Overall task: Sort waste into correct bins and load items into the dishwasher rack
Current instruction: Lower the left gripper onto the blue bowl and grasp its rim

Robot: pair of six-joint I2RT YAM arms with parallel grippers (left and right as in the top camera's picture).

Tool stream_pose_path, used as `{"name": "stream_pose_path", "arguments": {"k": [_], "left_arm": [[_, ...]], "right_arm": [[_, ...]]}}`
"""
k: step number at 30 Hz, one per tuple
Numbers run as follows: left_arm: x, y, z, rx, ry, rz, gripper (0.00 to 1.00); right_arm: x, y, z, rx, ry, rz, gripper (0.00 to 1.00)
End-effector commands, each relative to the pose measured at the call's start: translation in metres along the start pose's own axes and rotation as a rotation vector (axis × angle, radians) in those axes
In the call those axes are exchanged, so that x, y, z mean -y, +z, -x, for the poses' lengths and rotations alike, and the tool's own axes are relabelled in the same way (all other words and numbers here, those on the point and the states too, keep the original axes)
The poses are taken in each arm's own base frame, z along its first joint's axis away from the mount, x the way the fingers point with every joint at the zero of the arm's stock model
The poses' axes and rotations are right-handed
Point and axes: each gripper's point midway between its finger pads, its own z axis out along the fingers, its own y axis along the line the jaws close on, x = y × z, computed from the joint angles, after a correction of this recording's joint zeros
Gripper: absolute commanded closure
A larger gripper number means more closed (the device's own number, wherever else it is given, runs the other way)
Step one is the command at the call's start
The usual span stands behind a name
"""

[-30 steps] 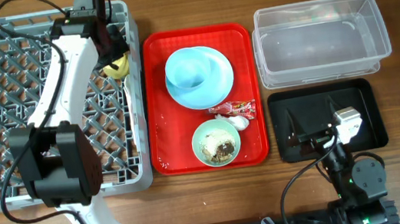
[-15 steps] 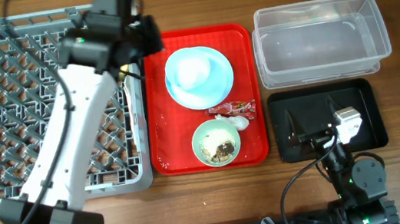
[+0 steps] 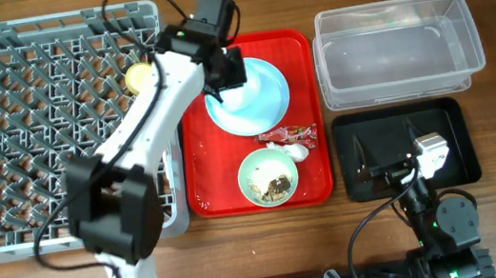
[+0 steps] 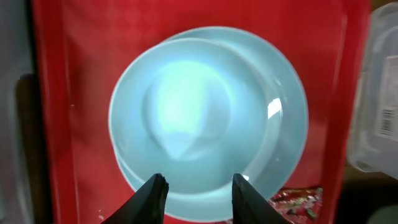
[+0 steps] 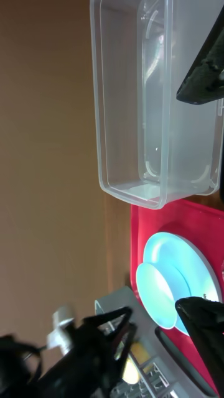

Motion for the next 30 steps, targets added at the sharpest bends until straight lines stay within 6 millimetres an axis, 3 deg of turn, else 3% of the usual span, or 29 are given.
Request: {"name": "stream_pose_path", "arguments": {"k": [1,7,10,15,18,21,30], "left_arm": [[-0.008,0.022,0.001,-0.008,-0.017,0.051,0.65],[-0.012,0.035,-0.002,-0.020,-0.033,0.080,0.66],[0.006,0.040,-0.009,-0.052,-0.020,0.008,0.76],[0.034,0.048,-0.014,-0.033,0.037,-0.032,0.75],[0.051,0.048,-0.018,-0.016,0.097,-0.046,0.68],[0.052,0.049,-0.021,-0.003,0.113,-0.017,0.64],[0.047,0.063,-0.024,0.026,0.117,0.010,0.68]], "right_arm": [[0.001,0.000,0.001,0.004,-0.008,-0.004,0.00],[0.001,0.000,0.001,0.004,-0.007,-0.004,0.00],[0.001,0.000,0.001,0.004,-0.008,-0.004,0.00],[0.001,0.000,0.001,0.004,-0.008,-0.004,0.00],[0.001,0.000,0.001,0.004,-0.008,-0.004,0.00],[0.001,0.000,0.001,0.004,-0.008,-0.004,0.00],[0.001,0.000,0.001,0.004,-0.007,-0.004,0.00]]}}
